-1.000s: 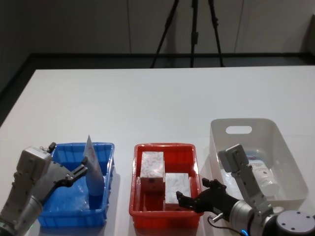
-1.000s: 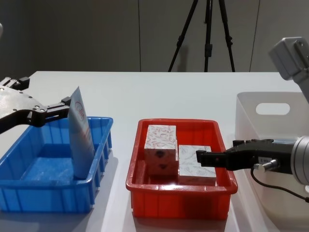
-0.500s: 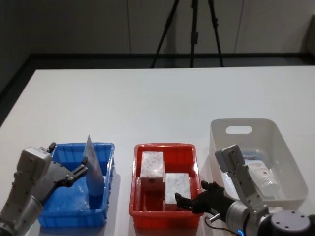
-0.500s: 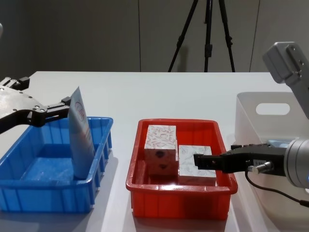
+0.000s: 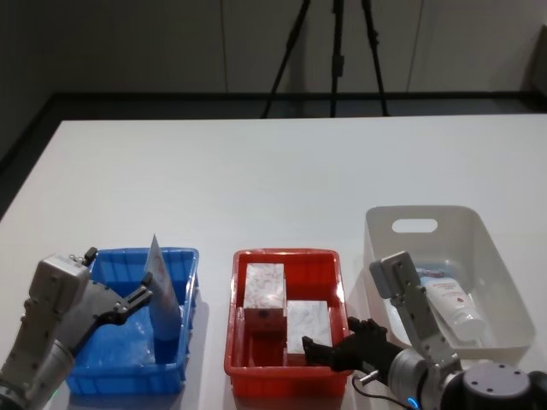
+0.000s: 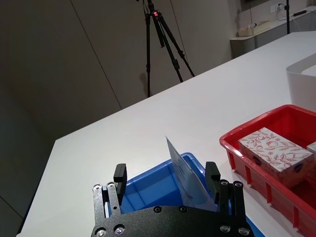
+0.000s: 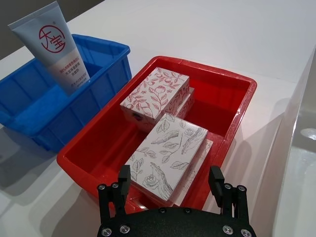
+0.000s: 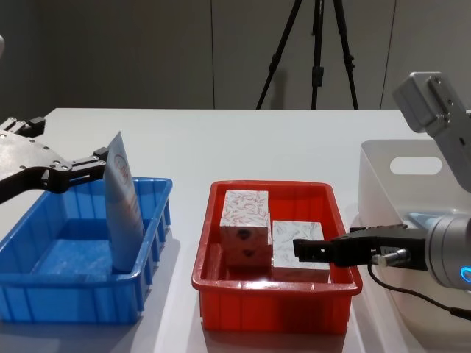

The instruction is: Bimanual collaborative sorting of washing and personal care products

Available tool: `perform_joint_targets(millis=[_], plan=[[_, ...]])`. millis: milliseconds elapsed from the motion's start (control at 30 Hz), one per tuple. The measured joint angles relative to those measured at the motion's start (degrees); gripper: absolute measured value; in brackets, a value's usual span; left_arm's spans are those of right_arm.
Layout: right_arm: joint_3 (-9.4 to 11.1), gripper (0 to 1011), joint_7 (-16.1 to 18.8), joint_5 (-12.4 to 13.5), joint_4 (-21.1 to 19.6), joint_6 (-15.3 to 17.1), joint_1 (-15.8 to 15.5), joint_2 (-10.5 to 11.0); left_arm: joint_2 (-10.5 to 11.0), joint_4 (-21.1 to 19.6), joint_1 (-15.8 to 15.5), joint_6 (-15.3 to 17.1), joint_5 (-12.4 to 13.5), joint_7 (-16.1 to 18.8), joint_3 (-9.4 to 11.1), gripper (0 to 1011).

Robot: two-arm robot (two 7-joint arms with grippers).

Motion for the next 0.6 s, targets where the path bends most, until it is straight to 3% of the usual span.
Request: perform_joint_targets(millis=[600], plan=[[-0.3, 1001, 0.1, -0.9, 3.2, 0.4, 2.1, -2.2, 0.0, 0.0, 0.0, 0.0, 0.0, 0.0, 0.0, 1002]])
